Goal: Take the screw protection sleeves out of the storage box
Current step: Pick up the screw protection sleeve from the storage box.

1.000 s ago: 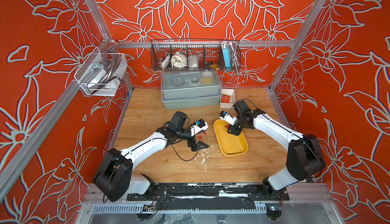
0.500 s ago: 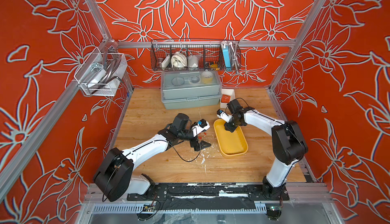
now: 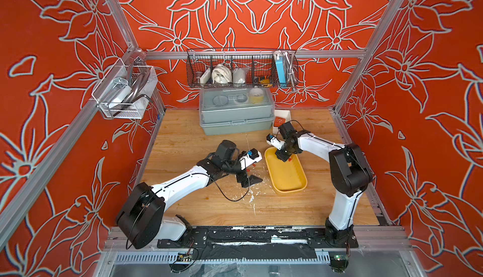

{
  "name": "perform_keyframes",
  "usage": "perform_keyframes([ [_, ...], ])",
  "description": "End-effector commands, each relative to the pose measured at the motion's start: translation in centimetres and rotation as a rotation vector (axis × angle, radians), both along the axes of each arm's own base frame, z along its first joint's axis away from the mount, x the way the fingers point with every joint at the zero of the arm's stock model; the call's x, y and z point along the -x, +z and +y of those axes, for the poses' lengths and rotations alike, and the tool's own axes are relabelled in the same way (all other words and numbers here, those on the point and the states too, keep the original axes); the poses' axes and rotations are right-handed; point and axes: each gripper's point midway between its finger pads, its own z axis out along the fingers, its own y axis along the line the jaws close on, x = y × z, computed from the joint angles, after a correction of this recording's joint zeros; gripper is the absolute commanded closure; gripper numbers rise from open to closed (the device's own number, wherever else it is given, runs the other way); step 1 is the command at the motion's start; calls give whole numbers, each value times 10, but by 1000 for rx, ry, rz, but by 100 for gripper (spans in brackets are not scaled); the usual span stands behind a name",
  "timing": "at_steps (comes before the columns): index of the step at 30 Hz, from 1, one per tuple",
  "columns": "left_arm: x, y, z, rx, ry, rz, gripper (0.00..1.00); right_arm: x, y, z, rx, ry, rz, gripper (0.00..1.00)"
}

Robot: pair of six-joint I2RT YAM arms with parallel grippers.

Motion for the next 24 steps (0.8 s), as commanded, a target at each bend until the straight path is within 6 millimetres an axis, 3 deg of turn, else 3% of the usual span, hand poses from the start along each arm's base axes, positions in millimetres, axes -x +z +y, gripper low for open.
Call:
perform_keyframes([
  [1, 1, 6, -2, -3, -21, -23, 4, -6, -3, 2, 13, 0, 3, 83],
  [14, 5, 7, 1, -17, -40, -60, 2, 1, -24, -3, 45, 6, 50, 90],
  [18, 4, 7, 2, -23, -37, -66, 2, 1, -13, 0, 25, 14, 38, 97],
  [24, -3, 11, 5, -44, 0, -86, 2, 5, 21, 4, -21, 39, -7, 100],
])
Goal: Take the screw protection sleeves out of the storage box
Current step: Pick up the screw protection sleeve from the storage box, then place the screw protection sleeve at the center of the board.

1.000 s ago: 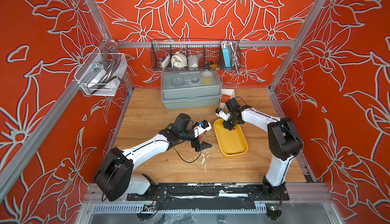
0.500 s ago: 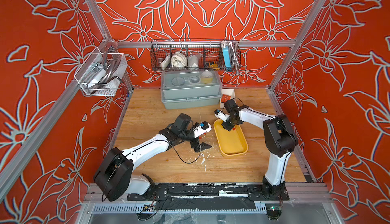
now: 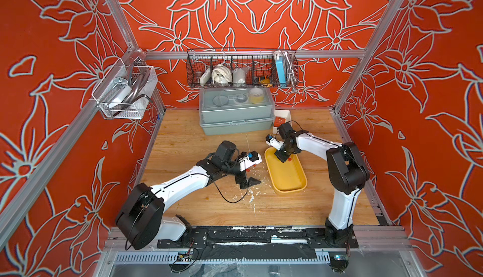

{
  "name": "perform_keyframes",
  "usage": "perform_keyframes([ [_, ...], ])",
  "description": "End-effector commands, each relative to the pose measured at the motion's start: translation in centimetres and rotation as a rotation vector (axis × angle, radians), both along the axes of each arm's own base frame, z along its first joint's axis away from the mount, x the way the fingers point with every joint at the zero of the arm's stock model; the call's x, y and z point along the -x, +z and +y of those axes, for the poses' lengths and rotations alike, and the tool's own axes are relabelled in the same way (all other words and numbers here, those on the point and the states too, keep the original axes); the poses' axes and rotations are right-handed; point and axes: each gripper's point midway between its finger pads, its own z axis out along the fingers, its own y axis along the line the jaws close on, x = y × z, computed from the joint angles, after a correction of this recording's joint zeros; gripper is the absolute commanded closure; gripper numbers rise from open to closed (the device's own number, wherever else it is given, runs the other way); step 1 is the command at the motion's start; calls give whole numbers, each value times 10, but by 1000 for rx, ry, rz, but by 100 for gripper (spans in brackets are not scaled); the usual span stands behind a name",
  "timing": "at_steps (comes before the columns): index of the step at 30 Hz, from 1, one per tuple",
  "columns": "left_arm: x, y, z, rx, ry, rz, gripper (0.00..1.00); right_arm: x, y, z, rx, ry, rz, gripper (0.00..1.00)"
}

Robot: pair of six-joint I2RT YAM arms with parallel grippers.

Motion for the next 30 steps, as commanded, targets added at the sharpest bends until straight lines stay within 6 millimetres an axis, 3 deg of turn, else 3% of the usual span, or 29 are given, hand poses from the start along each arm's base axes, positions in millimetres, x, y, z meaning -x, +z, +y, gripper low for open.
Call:
perform_keyframes([
  [1, -5, 19, 0, 3, 17, -53, 2, 8, 30, 2, -32, 31, -24, 100],
  [9, -22, 31, 19, -20, 86, -104, 2, 37, 81, -3, -66, 115, -60, 100],
  [13, -24, 38, 35, -43, 84, -130, 2, 56, 114, 13, -168, 180, -56, 100],
  [17, -26, 50, 53, -47, 89, -125, 2, 62, 134, 32, -210, 222, -57, 100],
  [23, -45, 77, 83, 1, 204, -87, 2, 69, 136, 72, -248, 294, -27, 100],
  [30, -66, 95, 117, 25, 341, -55, 2, 79, 104, 121, -272, 362, 66, 100],
])
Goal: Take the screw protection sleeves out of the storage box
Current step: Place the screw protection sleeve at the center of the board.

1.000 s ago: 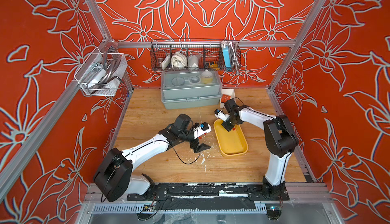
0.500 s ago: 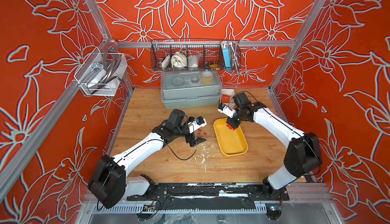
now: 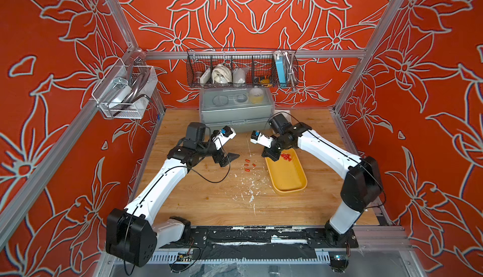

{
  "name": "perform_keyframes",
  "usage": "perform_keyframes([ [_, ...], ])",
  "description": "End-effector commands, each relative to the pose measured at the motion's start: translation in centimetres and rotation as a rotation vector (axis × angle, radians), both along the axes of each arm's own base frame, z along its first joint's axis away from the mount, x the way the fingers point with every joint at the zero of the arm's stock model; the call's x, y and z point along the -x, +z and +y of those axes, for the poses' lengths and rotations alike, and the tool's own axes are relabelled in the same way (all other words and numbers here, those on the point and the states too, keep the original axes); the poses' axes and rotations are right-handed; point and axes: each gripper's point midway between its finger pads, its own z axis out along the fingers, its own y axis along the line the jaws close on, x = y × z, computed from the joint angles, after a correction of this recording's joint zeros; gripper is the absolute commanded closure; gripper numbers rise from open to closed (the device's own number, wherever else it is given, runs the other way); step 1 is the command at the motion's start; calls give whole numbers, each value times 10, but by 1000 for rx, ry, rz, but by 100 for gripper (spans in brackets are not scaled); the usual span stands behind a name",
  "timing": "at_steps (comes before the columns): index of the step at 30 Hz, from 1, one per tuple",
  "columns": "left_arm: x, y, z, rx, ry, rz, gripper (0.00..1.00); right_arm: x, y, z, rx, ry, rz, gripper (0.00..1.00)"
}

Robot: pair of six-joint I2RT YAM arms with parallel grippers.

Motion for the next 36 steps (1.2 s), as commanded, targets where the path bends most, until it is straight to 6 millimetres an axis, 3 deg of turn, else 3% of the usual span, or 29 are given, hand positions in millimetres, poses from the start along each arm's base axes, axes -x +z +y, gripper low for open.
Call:
perform_keyframes([
  [1, -2, 12, 11, 32, 47, 36, 2, 8, -14, 22, -13, 23, 69, 100],
  [6, -16, 13, 22, 23, 119, 48, 2, 13, -51, 37, 39, 53, 98, 100],
  [12, -18, 12, 20, 38, 115, 69, 2, 11, -94, 40, 135, 58, 104, 100],
  [20, -13, 12, 17, 50, 95, 68, 2, 5, -114, 36, 184, 55, 92, 96],
  [25, -9, 13, 15, 62, 73, 71, 2, 6, -108, 35, 185, 59, 85, 87],
  [36, -1, 13, 7, 95, 25, 105, 2, 10, -56, 21, 134, 56, 20, 80],
])
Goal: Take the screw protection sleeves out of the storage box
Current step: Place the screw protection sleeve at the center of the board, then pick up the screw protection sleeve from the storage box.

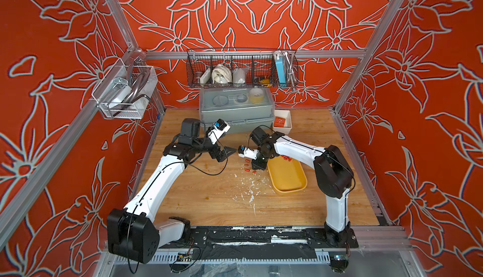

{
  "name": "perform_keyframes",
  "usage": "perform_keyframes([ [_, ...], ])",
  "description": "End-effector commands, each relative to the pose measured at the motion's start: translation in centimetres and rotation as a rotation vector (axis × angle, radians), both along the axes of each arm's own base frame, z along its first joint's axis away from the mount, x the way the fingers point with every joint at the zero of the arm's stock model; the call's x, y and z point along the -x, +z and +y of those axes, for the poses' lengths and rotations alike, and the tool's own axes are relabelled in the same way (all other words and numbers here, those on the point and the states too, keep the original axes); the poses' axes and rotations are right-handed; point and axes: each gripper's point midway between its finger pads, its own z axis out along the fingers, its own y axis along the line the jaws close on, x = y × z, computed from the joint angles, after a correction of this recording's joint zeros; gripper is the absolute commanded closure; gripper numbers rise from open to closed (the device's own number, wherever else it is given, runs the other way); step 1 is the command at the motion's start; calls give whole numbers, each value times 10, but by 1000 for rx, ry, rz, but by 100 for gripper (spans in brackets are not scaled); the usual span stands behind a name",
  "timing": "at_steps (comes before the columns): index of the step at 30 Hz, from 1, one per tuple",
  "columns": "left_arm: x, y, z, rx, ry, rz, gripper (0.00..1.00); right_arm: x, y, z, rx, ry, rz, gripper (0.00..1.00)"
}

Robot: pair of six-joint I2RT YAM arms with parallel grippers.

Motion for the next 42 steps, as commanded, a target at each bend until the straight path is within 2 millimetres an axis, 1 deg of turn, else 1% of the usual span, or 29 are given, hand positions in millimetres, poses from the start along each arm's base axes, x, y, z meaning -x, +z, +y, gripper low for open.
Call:
perform_keyframes([
  [1, 7, 1, -6, 31, -35, 28, 2, 6, 31, -13, -22, -1, -33, 79],
  [3, 9, 0, -8, 40, -47, 31, 2, 7, 44, -20, -39, -10, -53, 78],
  [6, 14, -1, -15, 63, -81, 37, 2, 7, 59, -37, -54, -37, -80, 75],
  [10, 25, -8, -32, 79, -150, 44, 2, 1, 70, -71, -46, -113, -125, 70],
  [15, 43, -29, -64, 60, -253, 42, 2, -17, 67, -122, -4, -255, -181, 61],
  [17, 51, -39, -78, 57, -294, 62, 2, -24, 60, -141, 38, -299, -206, 58],
  [20, 68, -53, -96, 51, -364, 85, 2, -31, 46, -159, 92, -321, -248, 57],
  [23, 83, -64, -107, 34, -430, 88, 2, -39, 31, -169, 140, -328, -266, 58],
  [25, 88, -68, -109, 24, -452, 82, 2, -45, 23, -172, 167, -329, -266, 59],
  [32, 89, -67, -109, 16, -458, 57, 2, -65, 0, -174, 241, -334, -252, 66],
  [36, 89, -67, -109, 15, -459, 55, 2, -69, -12, -174, 271, -320, -237, 70],
  [42, 90, -68, -108, 10, -463, 52, 2, -73, -25, -176, 304, -297, -227, 74],
])
